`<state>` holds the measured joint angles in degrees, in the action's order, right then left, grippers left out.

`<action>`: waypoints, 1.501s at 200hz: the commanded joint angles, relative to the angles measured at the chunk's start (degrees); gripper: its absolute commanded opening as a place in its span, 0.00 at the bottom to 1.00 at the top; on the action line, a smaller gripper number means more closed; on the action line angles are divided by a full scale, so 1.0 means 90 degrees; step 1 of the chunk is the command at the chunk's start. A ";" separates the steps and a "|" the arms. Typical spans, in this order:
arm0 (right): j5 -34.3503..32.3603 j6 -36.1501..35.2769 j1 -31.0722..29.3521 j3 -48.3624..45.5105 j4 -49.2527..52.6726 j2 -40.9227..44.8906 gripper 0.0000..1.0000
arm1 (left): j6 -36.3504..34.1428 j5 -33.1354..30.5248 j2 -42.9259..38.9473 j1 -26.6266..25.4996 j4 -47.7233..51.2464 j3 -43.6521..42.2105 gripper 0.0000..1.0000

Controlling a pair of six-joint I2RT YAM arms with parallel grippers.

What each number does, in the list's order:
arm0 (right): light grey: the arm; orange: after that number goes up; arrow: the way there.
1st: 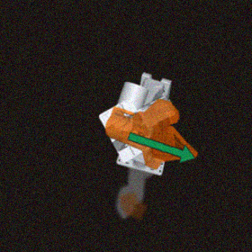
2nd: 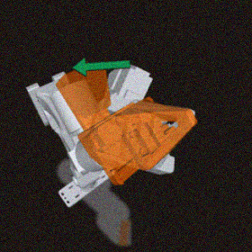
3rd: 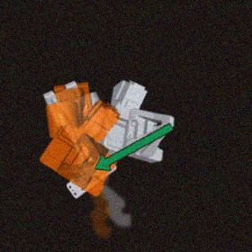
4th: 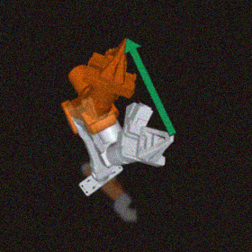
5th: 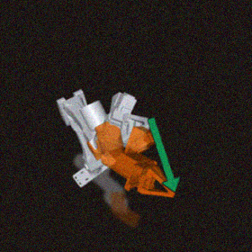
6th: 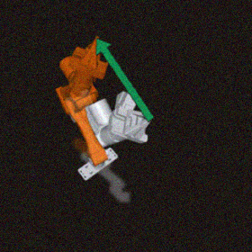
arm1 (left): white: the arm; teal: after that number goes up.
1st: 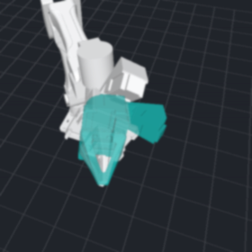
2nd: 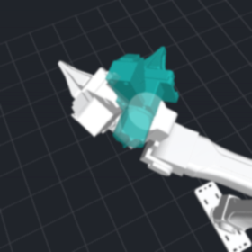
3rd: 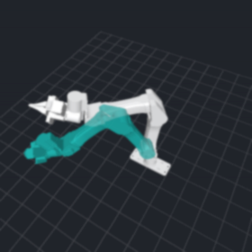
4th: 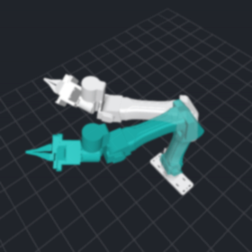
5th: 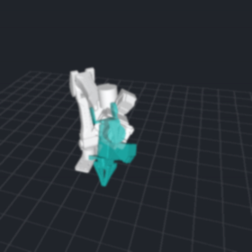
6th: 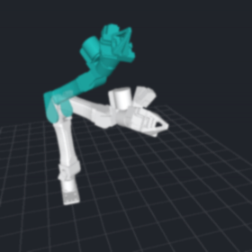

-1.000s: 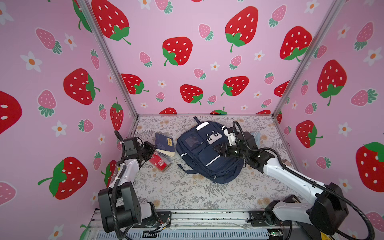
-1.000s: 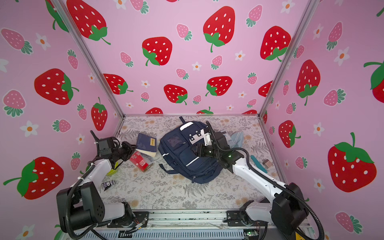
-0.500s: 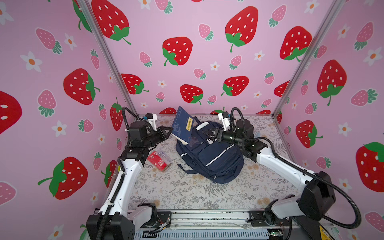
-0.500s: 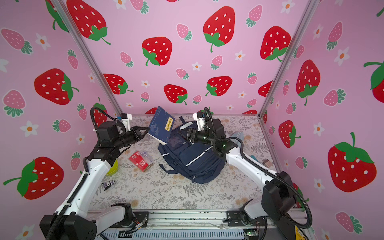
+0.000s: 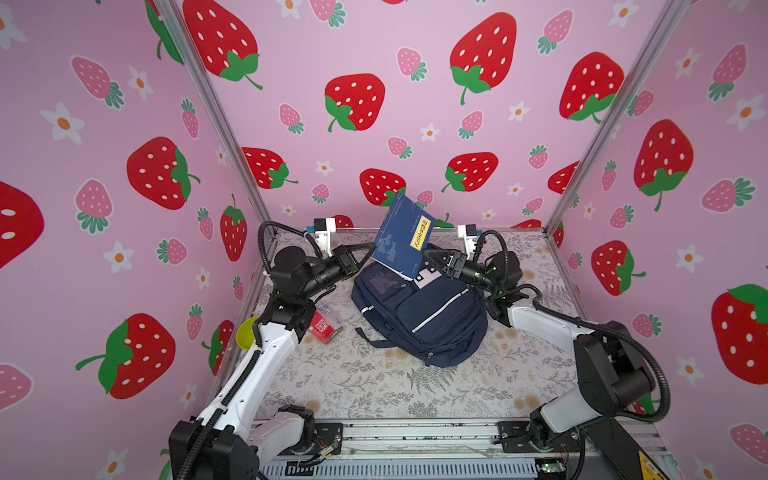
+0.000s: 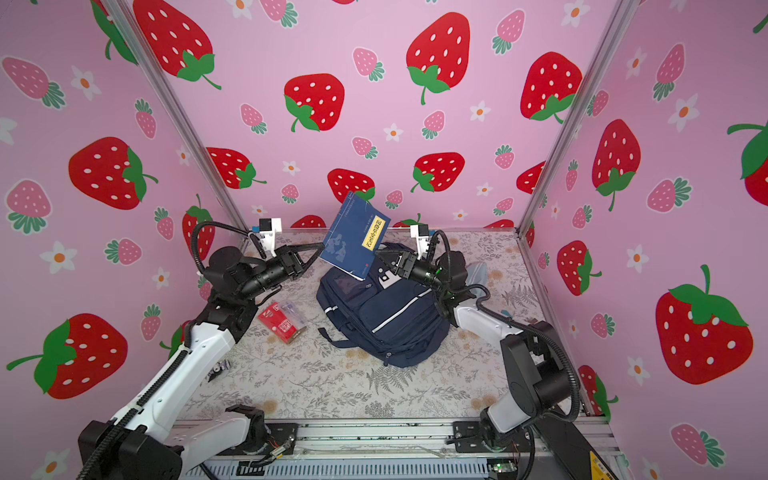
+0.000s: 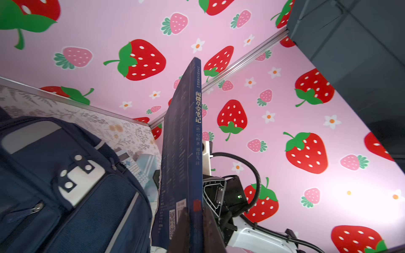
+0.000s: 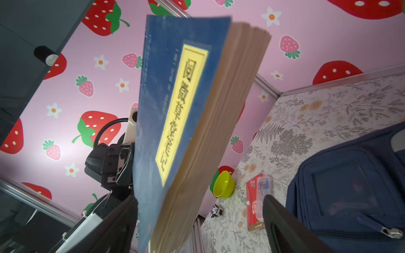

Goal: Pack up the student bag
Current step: 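Grasp and lift the blue book with the left gripper while the right reaches it, then hold the blue book upright above the backpack with both grippers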

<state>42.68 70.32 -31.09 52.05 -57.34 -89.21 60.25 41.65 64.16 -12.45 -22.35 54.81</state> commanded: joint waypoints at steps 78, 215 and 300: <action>0.0264 0.1089 0.0154 0.0027 -0.2448 -0.0195 0.71 | 0.1466 -0.0162 0.0409 -0.0675 -0.2576 -0.0416 0.00; 0.1547 -0.0680 0.0151 -0.0032 0.0959 0.1271 0.04 | -0.1389 0.1860 0.0909 -0.0436 0.0461 0.0735 0.90; 0.1700 -0.1365 0.0145 -0.0191 0.2494 0.1786 0.04 | -0.1293 0.2655 0.1269 -0.0644 0.0104 0.0717 0.34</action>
<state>57.12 59.40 -29.63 51.42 -34.98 -74.78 49.25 62.89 76.05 -16.93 -19.44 60.49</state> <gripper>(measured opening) 0.121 0.528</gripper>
